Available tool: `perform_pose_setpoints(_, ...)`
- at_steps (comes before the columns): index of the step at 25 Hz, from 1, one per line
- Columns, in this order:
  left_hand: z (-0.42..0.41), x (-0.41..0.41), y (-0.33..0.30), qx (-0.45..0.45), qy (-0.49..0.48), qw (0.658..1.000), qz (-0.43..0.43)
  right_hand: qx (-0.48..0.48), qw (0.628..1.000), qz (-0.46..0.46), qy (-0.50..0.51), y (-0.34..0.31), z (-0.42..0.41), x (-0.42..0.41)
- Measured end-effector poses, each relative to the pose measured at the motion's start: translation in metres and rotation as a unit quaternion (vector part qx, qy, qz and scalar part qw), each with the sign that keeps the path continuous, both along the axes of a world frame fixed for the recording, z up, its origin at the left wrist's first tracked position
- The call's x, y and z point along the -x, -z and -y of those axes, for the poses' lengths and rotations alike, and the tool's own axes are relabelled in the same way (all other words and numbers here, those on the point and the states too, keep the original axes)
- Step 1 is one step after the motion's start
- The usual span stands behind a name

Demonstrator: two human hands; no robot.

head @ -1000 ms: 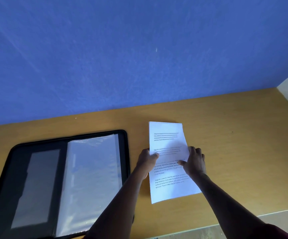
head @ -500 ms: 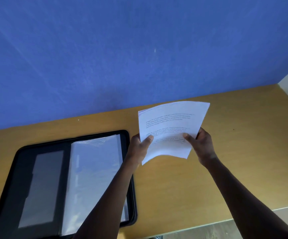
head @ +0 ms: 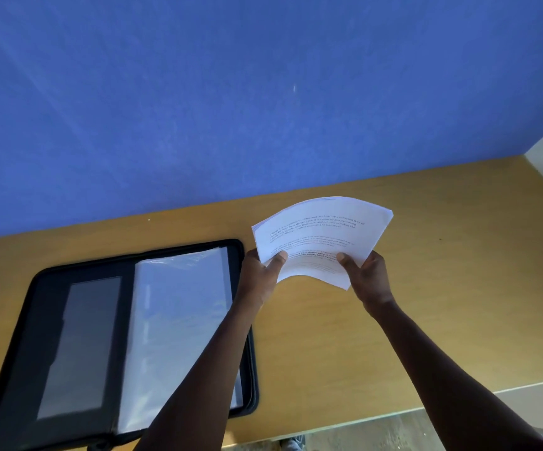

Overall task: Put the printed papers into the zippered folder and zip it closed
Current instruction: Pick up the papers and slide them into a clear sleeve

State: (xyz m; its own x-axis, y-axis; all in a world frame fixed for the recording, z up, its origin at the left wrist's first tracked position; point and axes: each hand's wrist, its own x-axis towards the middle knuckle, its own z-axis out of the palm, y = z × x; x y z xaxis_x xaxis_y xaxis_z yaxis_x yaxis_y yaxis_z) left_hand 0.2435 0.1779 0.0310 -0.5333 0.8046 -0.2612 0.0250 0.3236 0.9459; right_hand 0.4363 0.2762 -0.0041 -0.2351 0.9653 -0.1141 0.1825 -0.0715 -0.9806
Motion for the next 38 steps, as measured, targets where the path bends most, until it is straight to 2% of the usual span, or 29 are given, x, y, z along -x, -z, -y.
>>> perform_pose_setpoints(8,0.001,-0.003,0.007,0.03,-0.007,0.999,-0.006,0.012,0.999,0.044,-0.027,0.007,0.0,0.005)
perform_pose_setpoints(13,-0.001,-0.003,0.001,0.022,-0.033,0.999,0.002,0.017,1.0,0.01,-0.017,-0.007,0.002,0.013)
perform_pose_setpoints(19,0.004,-0.002,0.007,0.039,-0.015,0.999,-0.018,0.042,0.998,0.036,-0.024,0.006,0.008,0.016)
perform_pose_setpoints(33,0.003,-0.008,0.005,0.053,-0.006,0.998,-0.028,0.06,0.998,0.01,-0.023,0.008,0.01,0.013)
perform_pose_setpoints(38,-0.002,-0.005,0.005,0.065,-0.01,0.996,-0.068,0.057,0.997,0.04,-0.034,0.009,0.005,0.018)
